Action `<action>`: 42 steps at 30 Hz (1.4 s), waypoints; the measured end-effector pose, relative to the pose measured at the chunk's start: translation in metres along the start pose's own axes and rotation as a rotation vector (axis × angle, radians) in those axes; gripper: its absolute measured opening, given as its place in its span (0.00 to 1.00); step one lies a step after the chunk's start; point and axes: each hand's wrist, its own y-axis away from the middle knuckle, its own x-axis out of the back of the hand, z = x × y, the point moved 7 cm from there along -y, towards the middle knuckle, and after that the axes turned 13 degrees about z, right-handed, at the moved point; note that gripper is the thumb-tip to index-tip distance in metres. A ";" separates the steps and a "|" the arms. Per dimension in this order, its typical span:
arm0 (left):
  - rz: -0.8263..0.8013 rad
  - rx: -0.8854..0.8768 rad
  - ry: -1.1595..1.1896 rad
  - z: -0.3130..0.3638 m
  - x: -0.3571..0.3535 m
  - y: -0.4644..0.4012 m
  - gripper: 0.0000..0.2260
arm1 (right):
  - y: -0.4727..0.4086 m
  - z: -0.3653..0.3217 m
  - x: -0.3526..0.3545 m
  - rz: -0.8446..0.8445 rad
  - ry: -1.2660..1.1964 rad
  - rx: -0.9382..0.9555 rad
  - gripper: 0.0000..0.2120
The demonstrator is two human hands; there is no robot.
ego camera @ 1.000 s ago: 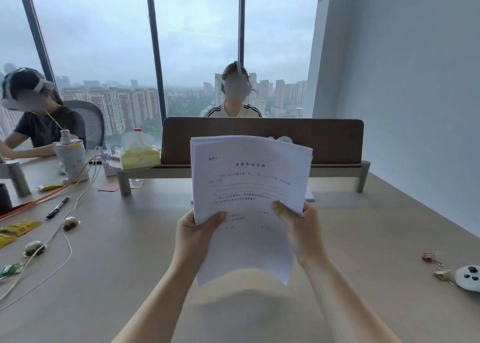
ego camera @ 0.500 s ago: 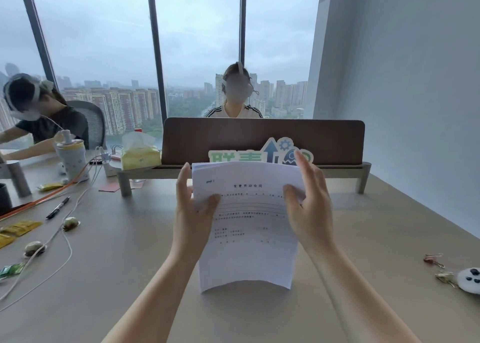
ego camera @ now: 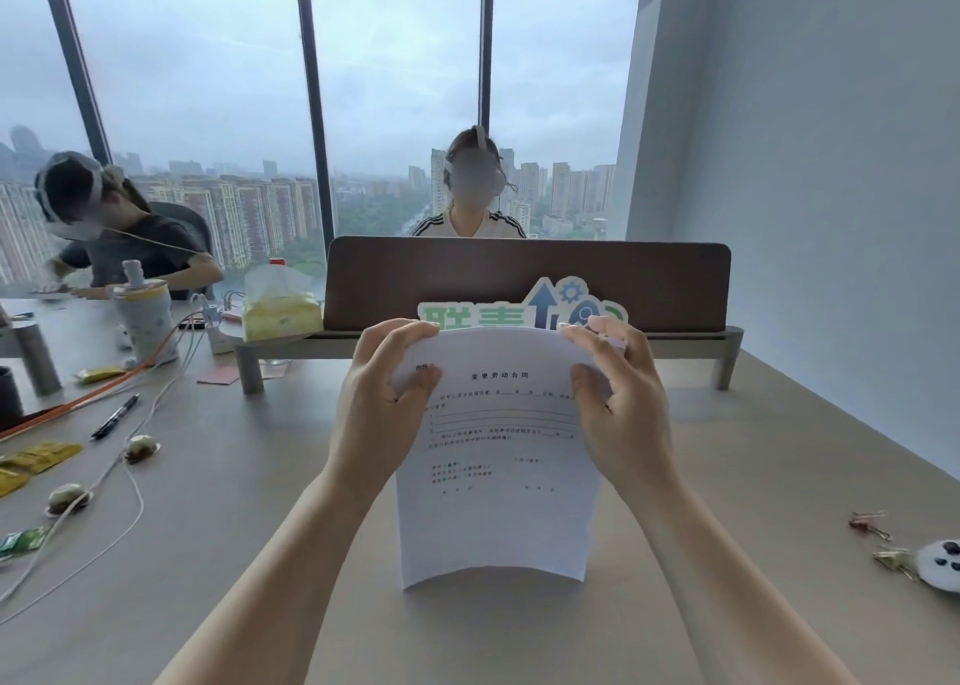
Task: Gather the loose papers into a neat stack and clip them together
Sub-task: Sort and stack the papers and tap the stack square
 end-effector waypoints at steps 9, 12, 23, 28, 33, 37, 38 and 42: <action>-0.018 -0.035 -0.099 0.008 -0.002 -0.007 0.13 | -0.006 -0.001 0.000 -0.002 -0.010 -0.015 0.16; -0.035 -0.074 -0.110 0.012 -0.003 -0.007 0.19 | -0.007 -0.003 -0.002 -0.006 0.004 -0.022 0.15; -0.081 -0.108 -0.254 0.021 -0.004 -0.009 0.12 | -0.009 -0.002 -0.002 -0.022 -0.033 -0.014 0.15; -0.015 -0.026 -0.077 0.010 0.002 -0.008 0.27 | -0.001 0.008 -0.003 -0.025 -0.205 -0.193 0.26; -0.203 0.588 0.387 -0.044 -0.016 0.024 0.33 | 0.032 0.041 -0.018 -0.110 -0.697 -0.612 0.28; -0.272 0.727 0.458 -0.060 -0.030 0.056 0.12 | 0.067 0.053 -0.035 -0.250 -0.749 -0.832 0.07; -0.220 0.730 0.449 -0.061 -0.030 0.057 0.05 | 0.069 0.053 -0.036 -0.243 -0.706 -0.825 0.07; -0.038 0.689 0.405 -0.051 -0.027 0.052 0.03 | 0.058 0.039 -0.032 -0.182 -0.495 -0.704 0.15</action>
